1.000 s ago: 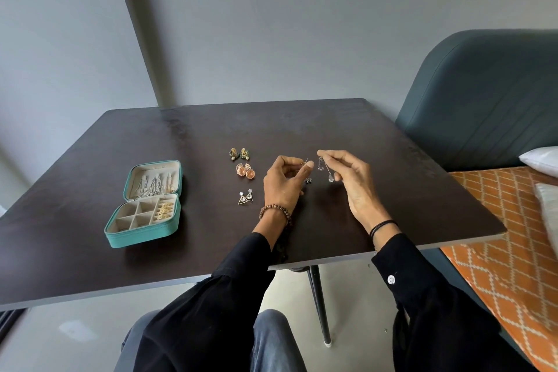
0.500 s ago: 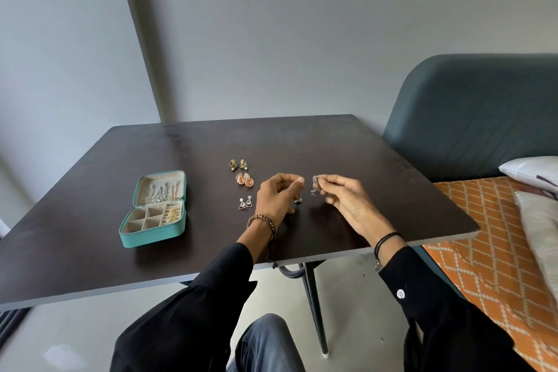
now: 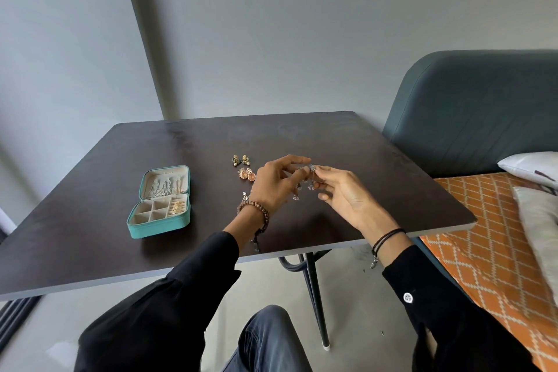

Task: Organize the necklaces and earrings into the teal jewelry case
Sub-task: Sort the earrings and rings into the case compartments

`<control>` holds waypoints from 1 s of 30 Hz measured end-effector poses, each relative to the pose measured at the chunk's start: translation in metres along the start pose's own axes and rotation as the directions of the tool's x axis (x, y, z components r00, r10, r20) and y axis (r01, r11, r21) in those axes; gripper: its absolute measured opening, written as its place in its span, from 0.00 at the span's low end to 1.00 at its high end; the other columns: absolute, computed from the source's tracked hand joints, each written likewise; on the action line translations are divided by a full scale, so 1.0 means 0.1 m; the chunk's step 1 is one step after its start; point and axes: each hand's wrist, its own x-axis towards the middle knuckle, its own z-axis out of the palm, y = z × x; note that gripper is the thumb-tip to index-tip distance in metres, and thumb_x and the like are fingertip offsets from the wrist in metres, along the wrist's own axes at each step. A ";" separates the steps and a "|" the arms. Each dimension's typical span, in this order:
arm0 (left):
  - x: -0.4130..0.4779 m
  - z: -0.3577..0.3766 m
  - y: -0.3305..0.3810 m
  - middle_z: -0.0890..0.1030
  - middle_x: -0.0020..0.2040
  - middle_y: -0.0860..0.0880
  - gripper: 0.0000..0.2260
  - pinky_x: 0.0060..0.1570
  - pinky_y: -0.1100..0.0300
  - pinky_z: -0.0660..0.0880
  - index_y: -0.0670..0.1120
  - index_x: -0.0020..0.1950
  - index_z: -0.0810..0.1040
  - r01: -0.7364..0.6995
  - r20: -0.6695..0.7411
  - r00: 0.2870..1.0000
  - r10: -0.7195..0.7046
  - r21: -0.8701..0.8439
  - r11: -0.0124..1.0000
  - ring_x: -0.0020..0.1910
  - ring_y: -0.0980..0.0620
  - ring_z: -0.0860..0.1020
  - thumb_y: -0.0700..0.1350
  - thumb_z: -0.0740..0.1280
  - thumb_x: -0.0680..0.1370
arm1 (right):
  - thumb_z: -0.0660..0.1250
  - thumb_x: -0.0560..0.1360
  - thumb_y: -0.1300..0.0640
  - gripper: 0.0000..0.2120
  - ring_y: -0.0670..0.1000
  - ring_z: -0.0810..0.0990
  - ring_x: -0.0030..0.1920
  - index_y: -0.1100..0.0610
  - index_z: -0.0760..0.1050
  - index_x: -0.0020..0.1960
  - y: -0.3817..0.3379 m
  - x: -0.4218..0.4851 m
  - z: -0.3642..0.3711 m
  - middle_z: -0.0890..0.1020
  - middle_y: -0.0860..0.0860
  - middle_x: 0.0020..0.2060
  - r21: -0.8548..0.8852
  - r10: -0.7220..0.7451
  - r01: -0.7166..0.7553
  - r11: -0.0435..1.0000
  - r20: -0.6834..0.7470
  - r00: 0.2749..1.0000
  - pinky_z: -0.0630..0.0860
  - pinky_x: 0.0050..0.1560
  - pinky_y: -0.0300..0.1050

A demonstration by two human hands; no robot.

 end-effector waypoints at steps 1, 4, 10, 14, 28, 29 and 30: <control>0.01 -0.02 0.00 0.85 0.44 0.51 0.11 0.29 0.66 0.76 0.51 0.61 0.82 -0.020 0.003 1.000 0.020 0.052 0.998 0.33 0.52 0.83 0.50 0.68 0.80 | 0.67 0.80 0.58 0.10 0.50 0.77 0.47 0.60 0.81 0.59 -0.02 -0.01 0.02 0.84 0.53 0.46 -0.003 -0.003 0.003 1.000 0.003 1.000 0.69 0.41 0.42; 0.02 -0.05 0.01 0.85 0.45 0.54 0.12 0.34 0.65 0.78 0.54 0.61 0.81 -0.076 0.030 0.997 0.072 0.187 0.979 0.33 0.57 0.83 0.52 0.68 0.80 | 0.67 0.80 0.60 0.07 0.49 0.77 0.44 0.59 0.81 0.55 -0.07 -0.05 0.05 0.84 0.52 0.42 -0.034 -0.019 0.018 0.999 -0.019 1.000 0.69 0.38 0.41; 0.04 -0.06 0.07 0.83 0.40 0.57 0.12 0.39 0.66 0.78 0.51 0.60 0.83 -0.143 0.052 0.990 0.133 0.337 0.930 0.35 0.62 0.81 0.53 0.69 0.79 | 0.69 0.79 0.59 0.06 0.48 0.78 0.43 0.58 0.83 0.54 -0.07 -0.11 0.07 0.84 0.51 0.42 -0.091 -0.041 0.034 0.995 -0.067 0.997 0.71 0.40 0.41; 0.01 -0.03 0.09 0.84 0.36 0.50 0.10 0.30 0.66 0.77 0.46 0.56 0.83 -0.066 0.067 0.996 0.056 0.155 0.986 0.32 0.56 0.82 0.50 0.70 0.79 | 0.69 0.79 0.59 0.06 0.46 0.76 0.41 0.58 0.84 0.53 -0.07 -0.16 0.08 0.83 0.50 0.41 -0.084 -0.058 0.051 0.995 -0.078 0.995 0.70 0.39 0.39; -0.10 -0.03 0.08 0.83 0.39 0.48 0.08 0.31 0.63 0.78 0.43 0.56 0.82 0.132 0.197 0.976 -0.089 -0.215 0.968 0.37 0.50 0.81 0.43 0.70 0.79 | 0.69 0.78 0.58 0.07 0.45 0.75 0.37 0.58 0.82 0.54 -0.10 -0.28 0.10 0.81 0.48 0.38 0.211 0.081 -0.077 0.975 -0.013 0.997 0.70 0.40 0.38; -0.11 -0.02 0.09 0.83 0.39 0.48 0.08 0.31 0.63 0.78 0.43 0.56 0.82 0.142 0.209 0.973 -0.097 -0.210 0.967 0.37 0.50 0.81 0.43 0.70 0.79 | 0.69 0.78 0.58 0.07 0.45 0.75 0.36 0.58 0.82 0.53 -0.10 -0.28 0.11 0.81 0.48 0.37 0.220 0.086 -0.081 0.972 -0.012 0.996 0.70 0.40 0.38; -0.11 -0.02 0.09 0.83 0.40 0.49 0.08 0.31 0.63 0.78 0.43 0.56 0.82 0.147 0.213 0.972 -0.103 -0.204 0.968 0.37 0.49 0.81 0.43 0.70 0.79 | 0.69 0.78 0.58 0.06 0.45 0.75 0.36 0.58 0.83 0.52 -0.10 -0.29 0.11 0.81 0.48 0.37 0.230 0.089 -0.085 0.970 -0.009 0.996 0.70 0.40 0.38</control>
